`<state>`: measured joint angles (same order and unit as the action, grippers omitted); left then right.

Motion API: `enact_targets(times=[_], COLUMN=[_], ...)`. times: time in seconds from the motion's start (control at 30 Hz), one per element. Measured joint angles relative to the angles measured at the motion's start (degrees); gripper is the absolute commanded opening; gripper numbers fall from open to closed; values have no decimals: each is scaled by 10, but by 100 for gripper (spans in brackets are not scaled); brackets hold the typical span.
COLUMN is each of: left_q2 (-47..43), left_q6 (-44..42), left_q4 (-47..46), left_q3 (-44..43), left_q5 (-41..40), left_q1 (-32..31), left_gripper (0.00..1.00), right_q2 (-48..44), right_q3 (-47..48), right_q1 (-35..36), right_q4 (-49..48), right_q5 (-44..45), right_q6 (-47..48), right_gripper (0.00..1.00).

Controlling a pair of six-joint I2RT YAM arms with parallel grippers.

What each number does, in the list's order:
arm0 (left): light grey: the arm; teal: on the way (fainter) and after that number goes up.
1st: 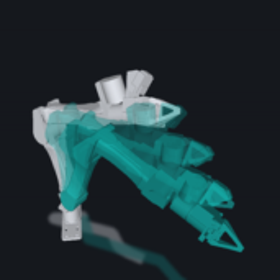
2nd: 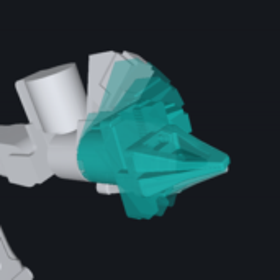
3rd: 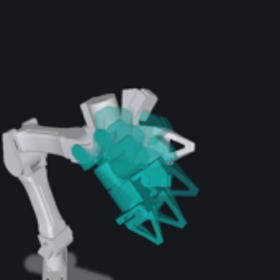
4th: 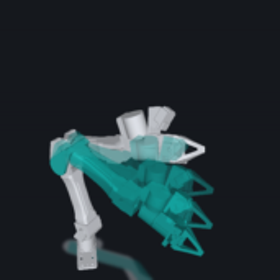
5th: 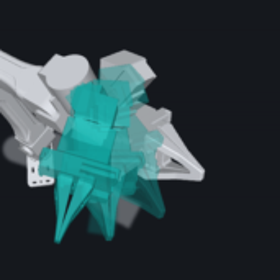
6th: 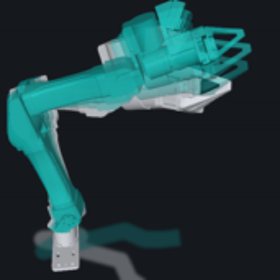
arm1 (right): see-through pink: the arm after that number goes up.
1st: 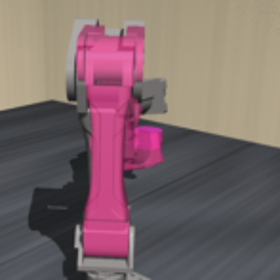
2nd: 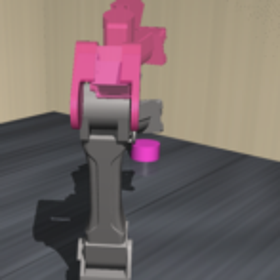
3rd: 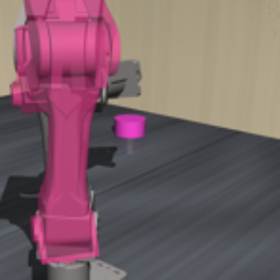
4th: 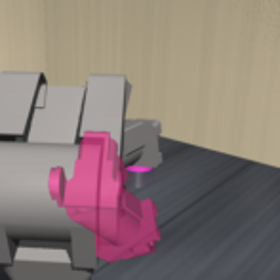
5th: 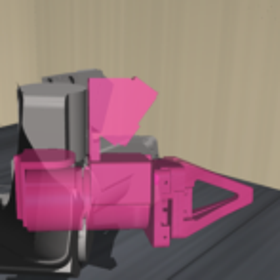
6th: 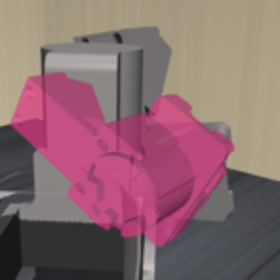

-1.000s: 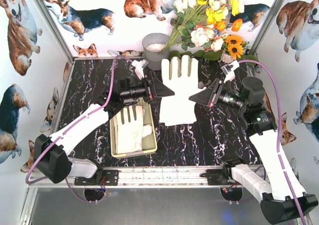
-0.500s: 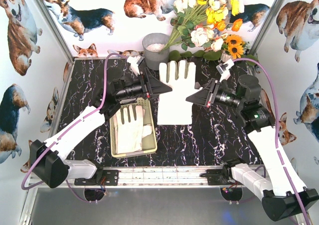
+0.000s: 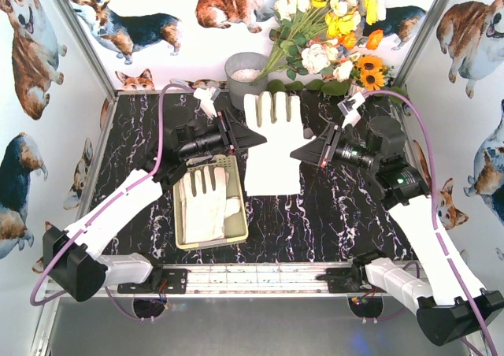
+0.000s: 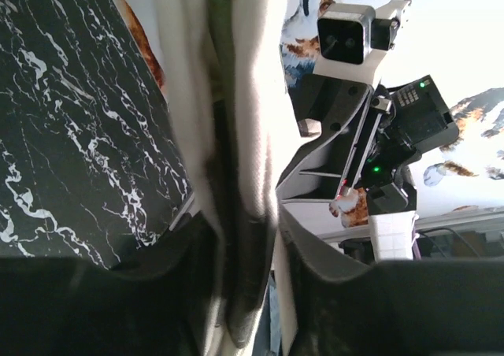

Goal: Put the gloves into the storage basket
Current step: Place the glove in the bin.

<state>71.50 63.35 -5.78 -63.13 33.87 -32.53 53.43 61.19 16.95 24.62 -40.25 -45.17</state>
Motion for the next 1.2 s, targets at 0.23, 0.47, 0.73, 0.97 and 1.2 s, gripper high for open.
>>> enact_targets(times=[0.23,0.47,0.73,0.97,1.2], left_q2=[-9,-20,-28,-28,-26], left_q6=[-2,-4,16,45,72], left_q4=[0,10,10,-19,-51], left_q3=[0,0,-36,-72,-81], left_q5=[-7,-17,-26,-49,-47], left_q1=[0,7,19,19,19], left_gripper=[0,0,0,0,0], right_q2=[-6,-14,-29,-25,-5], right_q3=[0,-12,-63,-96,-100], right_q1=[3,3,10,25,31], right_q4=[0,-15,-109,-228,-310], right_q5=[14,20,19,10,8], right_q6=[-2,-25,-96,-182,-249], right_gripper=[1,78,82,83,83])
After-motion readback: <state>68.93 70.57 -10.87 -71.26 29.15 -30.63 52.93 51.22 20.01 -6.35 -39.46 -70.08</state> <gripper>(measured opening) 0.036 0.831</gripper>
